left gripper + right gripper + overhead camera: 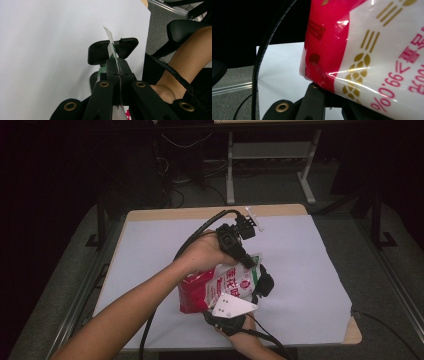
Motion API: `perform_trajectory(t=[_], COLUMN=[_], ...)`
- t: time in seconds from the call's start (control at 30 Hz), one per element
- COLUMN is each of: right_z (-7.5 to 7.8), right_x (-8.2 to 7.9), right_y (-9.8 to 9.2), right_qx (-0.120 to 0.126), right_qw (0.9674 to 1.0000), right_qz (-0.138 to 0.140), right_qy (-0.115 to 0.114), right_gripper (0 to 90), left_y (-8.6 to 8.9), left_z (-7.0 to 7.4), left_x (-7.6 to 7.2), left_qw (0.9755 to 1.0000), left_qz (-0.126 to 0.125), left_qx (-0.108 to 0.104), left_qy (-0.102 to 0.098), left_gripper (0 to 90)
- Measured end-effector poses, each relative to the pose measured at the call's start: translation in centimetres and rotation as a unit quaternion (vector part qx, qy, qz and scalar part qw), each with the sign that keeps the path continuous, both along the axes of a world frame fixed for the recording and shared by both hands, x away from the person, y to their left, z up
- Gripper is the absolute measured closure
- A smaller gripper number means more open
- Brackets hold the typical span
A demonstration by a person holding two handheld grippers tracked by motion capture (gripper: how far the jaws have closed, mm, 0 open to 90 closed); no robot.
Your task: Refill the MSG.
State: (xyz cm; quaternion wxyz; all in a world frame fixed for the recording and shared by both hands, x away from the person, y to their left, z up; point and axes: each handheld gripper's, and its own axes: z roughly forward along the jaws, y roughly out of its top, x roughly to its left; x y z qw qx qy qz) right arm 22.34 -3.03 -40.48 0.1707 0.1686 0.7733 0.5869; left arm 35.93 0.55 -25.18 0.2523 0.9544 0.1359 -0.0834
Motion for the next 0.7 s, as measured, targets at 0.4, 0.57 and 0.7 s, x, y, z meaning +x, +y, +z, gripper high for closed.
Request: perform_trajectory(t=[0.4, 0.57, 0.7], right_z=[0.0, 0.1, 0.1], right_x=[0.2, 0.2, 0.2], right_y=[-0.2, -0.4, -0.5], right_qx=[0.008, 0.011, 0.012], right_qw=[1.0, 0.9999, 0.9999], right_qz=[-0.004, -0.006, -0.008], right_qy=[0.003, 0.003, 0.004], right_gripper=[90.0, 90.0, 90.0], left_y=[-0.8, -1.3, -1.6], left_z=[-0.1, -0.1, -0.1], left_x=[0.2, 0.2, 0.2], left_qw=[0.9999, 0.9998, 0.9997], left_qz=[-0.006, -0.01, -0.011], left_qx=[0.013, 0.02, 0.022], left_qy=[0.002, 0.001, 0.002], left_gripper=[89.9, 89.9, 89.9])
